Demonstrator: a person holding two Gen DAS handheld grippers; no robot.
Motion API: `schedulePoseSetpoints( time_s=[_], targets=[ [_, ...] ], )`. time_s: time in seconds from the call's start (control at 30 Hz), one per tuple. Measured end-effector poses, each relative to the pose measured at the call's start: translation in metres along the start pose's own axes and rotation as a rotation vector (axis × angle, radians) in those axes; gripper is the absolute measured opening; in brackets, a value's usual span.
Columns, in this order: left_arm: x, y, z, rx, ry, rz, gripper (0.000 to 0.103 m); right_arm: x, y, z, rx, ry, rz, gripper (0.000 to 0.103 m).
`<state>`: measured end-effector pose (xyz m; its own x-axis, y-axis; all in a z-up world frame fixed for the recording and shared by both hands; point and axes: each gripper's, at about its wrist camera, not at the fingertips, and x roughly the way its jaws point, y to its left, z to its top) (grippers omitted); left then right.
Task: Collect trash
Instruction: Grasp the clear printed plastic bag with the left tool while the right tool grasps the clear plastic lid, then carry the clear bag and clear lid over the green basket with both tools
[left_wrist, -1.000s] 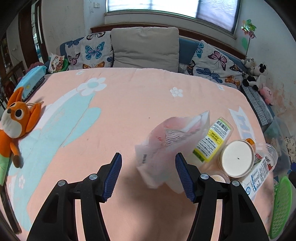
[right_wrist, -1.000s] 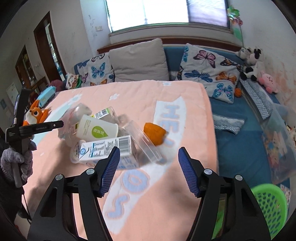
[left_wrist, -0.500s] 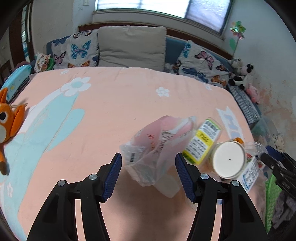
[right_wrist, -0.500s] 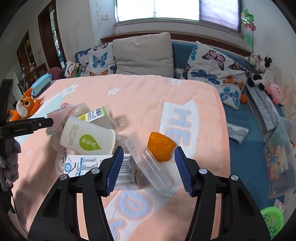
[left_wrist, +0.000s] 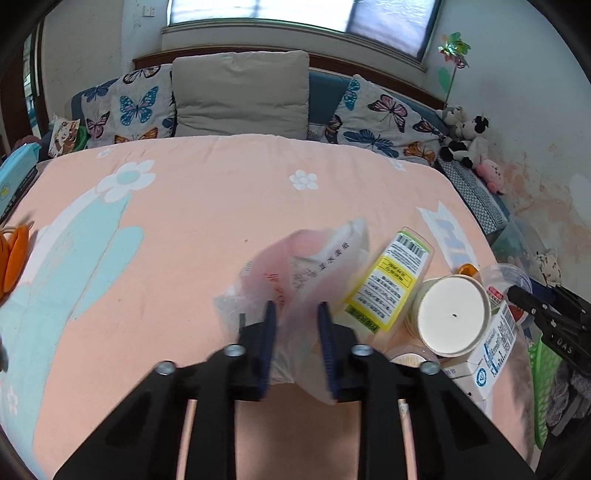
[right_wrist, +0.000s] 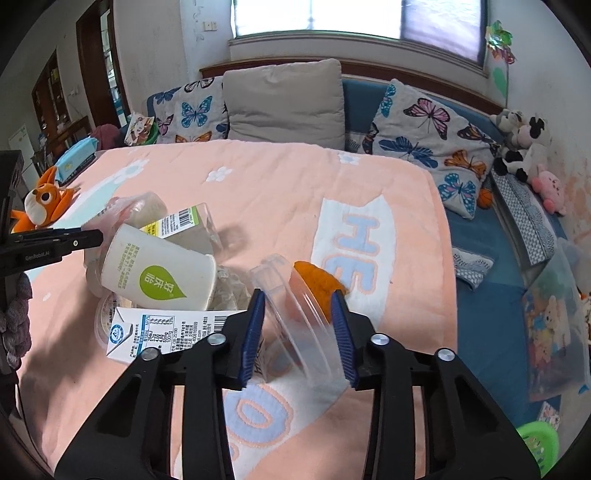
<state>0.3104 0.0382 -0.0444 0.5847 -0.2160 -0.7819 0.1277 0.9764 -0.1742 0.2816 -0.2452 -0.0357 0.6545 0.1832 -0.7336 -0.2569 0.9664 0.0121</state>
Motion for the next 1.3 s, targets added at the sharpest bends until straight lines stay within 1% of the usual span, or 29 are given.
schedulePoseSetpoints(
  time_s=[0.03,0.1,0.17,0.43,0.73,0.8,0.87,1.03,1.2,1.3],
  targets=[
    [-0.001,0.0,0.0,0.002,0.0,-0.001,0.007,-0.001,-0.001,0.0,0.006,-0.002,0.005,0.032],
    [-0.003,-0.002,-0.001,0.004,-0.003,-0.001,0.004,-0.005,-0.001,0.0,0.013,-0.009,0.004,0.027],
    [-0.008,-0.002,-0.002,0.002,-0.014,0.002,0.001,-0.007,-0.002,0.0,0.017,-0.012,0.009,0.025],
    [-0.038,-0.008,-0.005,0.011,-0.068,0.012,0.0,-0.025,-0.003,-0.006,0.03,-0.042,0.019,0.019],
    [-0.077,-0.017,-0.016,0.015,-0.108,-0.026,0.0,-0.048,-0.004,-0.014,0.049,-0.069,0.022,0.015],
    [-0.086,-0.019,-0.018,0.012,-0.119,-0.05,0.0,-0.052,-0.003,-0.017,0.047,-0.07,0.021,0.015],
    [-0.094,-0.022,-0.02,0.015,-0.129,-0.059,0.0,-0.059,-0.002,-0.021,0.049,-0.076,0.021,0.015],
    [-0.115,-0.039,-0.029,0.05,-0.151,-0.09,0.0,-0.079,0.0,-0.031,0.055,-0.103,0.026,0.015],
    [-0.134,-0.059,-0.036,0.083,-0.163,-0.128,0.0,-0.113,-0.002,-0.046,0.07,-0.142,0.021,0.015],
    [-0.146,-0.079,-0.042,0.119,-0.176,-0.164,0.0,-0.136,-0.007,-0.058,0.081,-0.163,0.006,0.015]
  ],
)
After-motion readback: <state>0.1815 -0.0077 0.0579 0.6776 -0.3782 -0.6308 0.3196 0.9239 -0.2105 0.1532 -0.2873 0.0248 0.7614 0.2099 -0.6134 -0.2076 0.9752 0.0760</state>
